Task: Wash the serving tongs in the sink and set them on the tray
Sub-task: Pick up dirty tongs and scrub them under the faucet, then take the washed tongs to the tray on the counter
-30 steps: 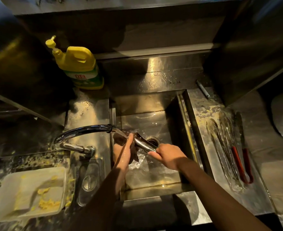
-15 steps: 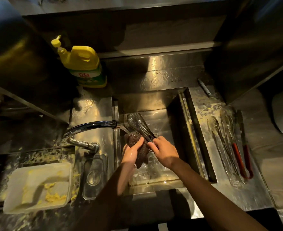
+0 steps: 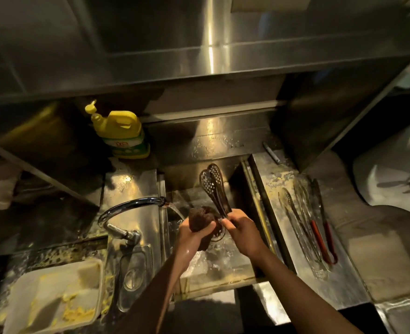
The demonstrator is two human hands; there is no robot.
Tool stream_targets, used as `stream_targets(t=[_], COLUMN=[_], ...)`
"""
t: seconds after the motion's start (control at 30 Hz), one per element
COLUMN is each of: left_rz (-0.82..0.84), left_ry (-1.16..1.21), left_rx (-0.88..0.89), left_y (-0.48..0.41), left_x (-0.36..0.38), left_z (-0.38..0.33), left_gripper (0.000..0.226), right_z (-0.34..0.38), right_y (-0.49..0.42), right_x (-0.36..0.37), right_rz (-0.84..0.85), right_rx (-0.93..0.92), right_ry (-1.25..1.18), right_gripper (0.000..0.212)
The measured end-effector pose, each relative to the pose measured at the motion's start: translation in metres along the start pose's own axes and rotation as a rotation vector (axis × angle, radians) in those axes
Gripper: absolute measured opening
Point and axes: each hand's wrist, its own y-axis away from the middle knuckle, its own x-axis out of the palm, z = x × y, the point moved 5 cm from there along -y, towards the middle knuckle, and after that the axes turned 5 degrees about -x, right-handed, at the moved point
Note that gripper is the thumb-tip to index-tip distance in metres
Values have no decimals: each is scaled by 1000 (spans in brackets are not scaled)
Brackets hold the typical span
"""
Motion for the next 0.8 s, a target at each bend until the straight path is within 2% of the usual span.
stream_targets(t=[0.07, 0.17, 0.27, 0.4, 0.47, 0.53, 0.63, 0.7, 0.8], left_rz=[5, 69, 117, 211, 237, 235, 301, 366, 464], left_ry=[24, 64, 69, 58, 61, 44, 54, 72, 77], left_rx=[38, 93, 125, 164, 177, 217, 244, 214, 230], left_y=[5, 19, 32, 51, 62, 69, 83, 97, 118], left_x=[9, 26, 41, 72, 93, 120, 167, 207, 260], left_z=[-18, -46, -69, -96, -111, -121, -131, -132, -134], left_gripper=[27, 28, 31, 29, 38, 48, 30, 29, 38], right_z=[12, 26, 36, 40, 46, 49, 41, 27, 3], right_y=[4, 13, 19, 26, 34, 48, 72, 93, 120], right_x=[-17, -46, -76, -118, -146, -180, -226, -262, -305], right_rz=[-11, -56, -128, -185, -256, -325, -390, -447, -483], right_rx=[-38, -79, -147, -144, -192, -219, -218, -214, -173], right_ry=[0, 5, -27, -138, -157, -188, -215, -198, -243], right_gripper=[32, 20, 19, 15, 14, 15, 20, 29, 20])
